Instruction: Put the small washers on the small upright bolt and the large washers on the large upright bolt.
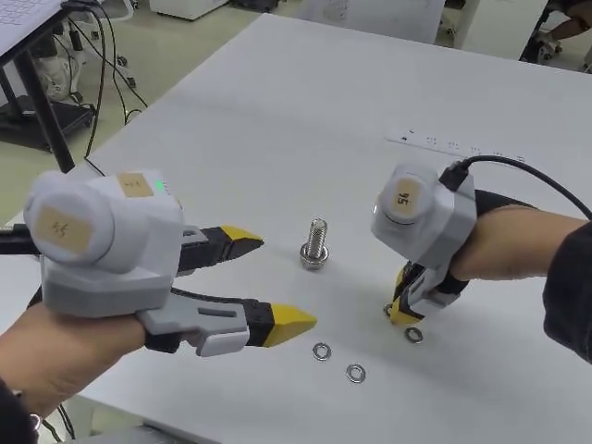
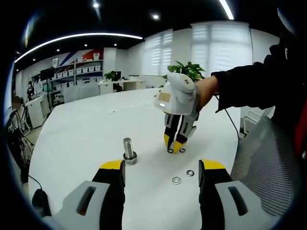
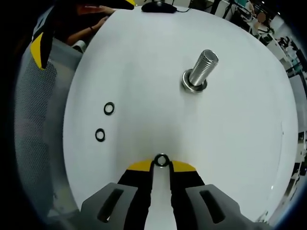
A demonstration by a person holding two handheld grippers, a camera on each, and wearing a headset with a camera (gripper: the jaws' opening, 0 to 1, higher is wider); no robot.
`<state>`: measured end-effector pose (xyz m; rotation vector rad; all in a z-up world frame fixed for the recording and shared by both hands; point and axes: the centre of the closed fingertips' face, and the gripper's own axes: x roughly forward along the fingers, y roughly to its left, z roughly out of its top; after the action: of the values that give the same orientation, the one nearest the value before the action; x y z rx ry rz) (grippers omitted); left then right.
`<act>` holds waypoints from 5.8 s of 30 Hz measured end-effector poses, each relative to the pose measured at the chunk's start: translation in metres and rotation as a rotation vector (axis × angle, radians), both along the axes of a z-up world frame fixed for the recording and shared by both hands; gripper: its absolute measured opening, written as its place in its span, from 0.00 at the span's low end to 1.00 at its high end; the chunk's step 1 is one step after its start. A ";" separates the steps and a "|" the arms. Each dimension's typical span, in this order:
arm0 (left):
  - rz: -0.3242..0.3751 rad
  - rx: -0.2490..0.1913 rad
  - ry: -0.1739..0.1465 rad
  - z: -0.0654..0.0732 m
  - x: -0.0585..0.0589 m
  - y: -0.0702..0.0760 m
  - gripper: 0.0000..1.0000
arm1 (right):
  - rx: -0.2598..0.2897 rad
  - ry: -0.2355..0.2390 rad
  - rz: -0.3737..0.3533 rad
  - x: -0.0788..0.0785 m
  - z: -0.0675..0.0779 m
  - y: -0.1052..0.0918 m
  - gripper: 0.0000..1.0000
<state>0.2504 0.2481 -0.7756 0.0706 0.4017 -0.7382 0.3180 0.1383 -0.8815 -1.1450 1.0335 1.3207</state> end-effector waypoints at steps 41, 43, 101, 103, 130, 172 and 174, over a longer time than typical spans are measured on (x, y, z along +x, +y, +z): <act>-0.007 -0.004 -0.006 0.000 -0.001 -0.002 0.61 | 0.042 -0.005 -0.008 -0.012 0.028 0.008 0.13; -0.013 -0.004 -0.006 0.000 -0.001 -0.003 0.61 | 0.057 -0.007 -0.013 -0.014 0.036 0.008 0.13; -0.052 0.002 0.009 -0.003 -0.001 -0.012 0.61 | 0.089 -0.064 -0.109 0.031 0.072 -0.036 0.13; -0.053 0.002 0.010 -0.004 -0.001 -0.012 0.60 | 0.084 -0.066 -0.109 0.032 0.069 -0.037 0.13; -0.050 0.001 0.018 -0.007 -0.002 -0.011 0.60 | 0.073 -0.046 -0.113 0.028 0.057 -0.037 0.13; -0.048 0.007 0.023 -0.008 -0.004 -0.009 0.59 | 0.030 -0.017 -0.110 0.024 0.009 -0.039 0.14; -0.047 0.005 0.023 -0.008 -0.004 -0.009 0.59 | 0.034 -0.017 -0.111 0.024 0.009 -0.039 0.14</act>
<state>0.2463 0.2396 -0.7832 0.0766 0.4252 -0.7849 0.3418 0.0991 -0.8727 -1.0567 1.0442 1.2346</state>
